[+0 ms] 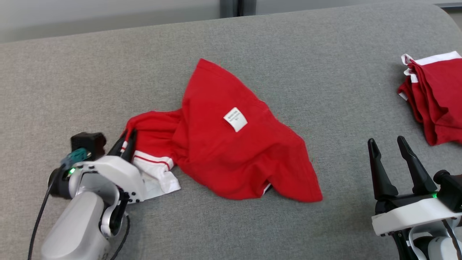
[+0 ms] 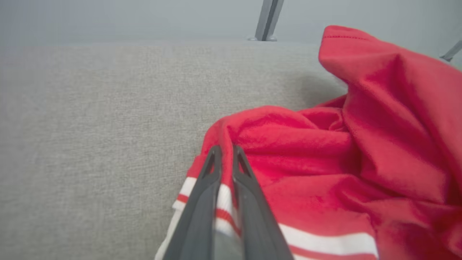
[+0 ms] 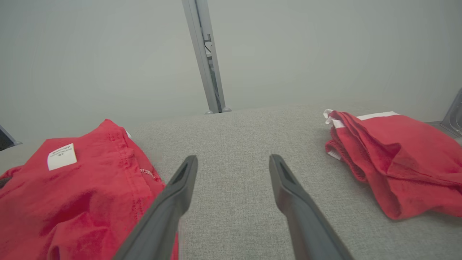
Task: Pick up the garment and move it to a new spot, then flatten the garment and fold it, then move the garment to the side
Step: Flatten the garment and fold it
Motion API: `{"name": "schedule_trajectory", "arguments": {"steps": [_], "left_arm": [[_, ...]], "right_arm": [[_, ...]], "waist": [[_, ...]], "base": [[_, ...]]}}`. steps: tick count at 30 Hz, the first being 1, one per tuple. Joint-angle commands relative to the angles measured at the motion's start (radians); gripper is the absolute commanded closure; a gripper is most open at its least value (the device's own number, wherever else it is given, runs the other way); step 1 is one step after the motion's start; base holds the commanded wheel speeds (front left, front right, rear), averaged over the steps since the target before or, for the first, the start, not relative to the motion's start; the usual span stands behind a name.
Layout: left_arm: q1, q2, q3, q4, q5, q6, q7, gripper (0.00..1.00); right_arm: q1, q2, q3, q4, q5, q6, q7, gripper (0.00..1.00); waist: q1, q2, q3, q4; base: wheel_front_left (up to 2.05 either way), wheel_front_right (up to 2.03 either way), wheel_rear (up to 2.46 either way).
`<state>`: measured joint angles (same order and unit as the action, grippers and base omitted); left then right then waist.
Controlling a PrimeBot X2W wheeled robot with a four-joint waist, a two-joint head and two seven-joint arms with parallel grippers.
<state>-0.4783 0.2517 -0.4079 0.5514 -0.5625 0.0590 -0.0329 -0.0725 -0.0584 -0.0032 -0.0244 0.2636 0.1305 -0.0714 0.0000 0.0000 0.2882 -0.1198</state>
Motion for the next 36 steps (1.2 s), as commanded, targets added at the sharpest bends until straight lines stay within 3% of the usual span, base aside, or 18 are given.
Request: {"name": "schedule_trajectory", "arguments": {"steps": [1,3,4,5,13,26,36], "left_arm": [[0.028,0.013,0.024,-0.013,-0.021,0.015,-0.018,1.0],[0.051,0.015,0.035,-0.026,-0.033,0.015,-0.031,1.0],[0.06,0.016,0.038,-0.034,-0.037,0.012,-0.039,0.85],[0.066,0.018,0.039,-0.043,-0.036,0.008,-0.052,0.0],[0.126,0.002,0.076,-0.177,-0.005,0.03,-0.214,0.0],[0.317,0.015,0.206,-0.447,0.118,0.118,-0.233,0.0],[0.408,0.024,0.21,-0.484,0.111,0.125,-0.226,0.0]], "right_arm": [[0.0,-0.001,-0.009,-0.008,-0.003,0.001,0.001,0.0],[0.002,-0.002,-0.012,-0.011,-0.004,0.001,0.004,0.0],[0.002,-0.003,-0.013,-0.012,-0.004,0.0,0.005,0.0],[0.001,-0.004,-0.014,-0.013,-0.005,0.001,0.006,0.0],[0.001,-0.014,-0.021,-0.017,-0.009,0.001,0.017,0.0],[0.04,-0.028,-0.026,-0.033,-0.016,0.001,0.042,0.0],[0.057,-0.029,-0.029,-0.047,-0.013,0.001,0.06,0.0]], "waist": [[0.0,0.0,-0.001,0.01],[0.0,0.0,-0.001,0.019],[0.0,0.0,-0.002,0.022],[0.0,0.0,-0.002,0.024],[0.0,0.0,-0.023,0.036],[0.0,0.0,-0.088,0.065],[0.0,0.0,-0.107,0.081]], "base": [[0.0,0.0,0.0],[0.0,0.0,0.0],[0.0,0.0,0.0],[0.0,0.0,0.0],[0.0,0.0,0.0],[0.0,0.0,0.0],[0.0,0.0,0.0]]}}
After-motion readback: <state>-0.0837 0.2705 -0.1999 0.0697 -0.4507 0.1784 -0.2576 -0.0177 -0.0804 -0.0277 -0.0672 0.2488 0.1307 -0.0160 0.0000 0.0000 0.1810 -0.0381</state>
